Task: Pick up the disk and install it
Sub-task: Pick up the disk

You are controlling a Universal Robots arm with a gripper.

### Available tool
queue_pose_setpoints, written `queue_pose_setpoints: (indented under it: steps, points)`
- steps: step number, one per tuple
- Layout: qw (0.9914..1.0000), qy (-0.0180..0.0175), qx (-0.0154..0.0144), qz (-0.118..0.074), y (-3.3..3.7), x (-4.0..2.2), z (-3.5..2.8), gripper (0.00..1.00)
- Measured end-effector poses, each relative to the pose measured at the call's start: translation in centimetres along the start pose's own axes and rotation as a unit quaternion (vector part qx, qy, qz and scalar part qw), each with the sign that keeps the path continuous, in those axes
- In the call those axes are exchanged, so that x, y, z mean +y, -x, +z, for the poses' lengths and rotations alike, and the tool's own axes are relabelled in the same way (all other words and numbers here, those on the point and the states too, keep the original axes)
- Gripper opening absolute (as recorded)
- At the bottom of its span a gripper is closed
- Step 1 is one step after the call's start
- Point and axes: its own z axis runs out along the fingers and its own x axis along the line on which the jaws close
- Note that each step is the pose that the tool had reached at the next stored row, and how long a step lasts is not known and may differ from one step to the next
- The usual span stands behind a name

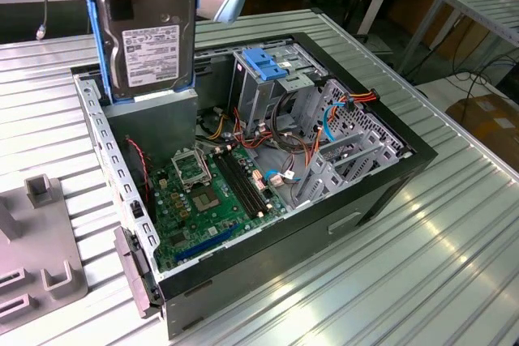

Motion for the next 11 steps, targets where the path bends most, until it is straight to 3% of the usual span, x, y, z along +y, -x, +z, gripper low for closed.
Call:
queue_pose_setpoints:
  steps: [6,11]
  points:
    - [1.00000,-0.0002,0.0001,0.000,-0.02,-3.08,0.41,0.37]
    - [1.00000,-0.0011,0.0000,0.000,-0.59,-3.91,0.59,0.37]
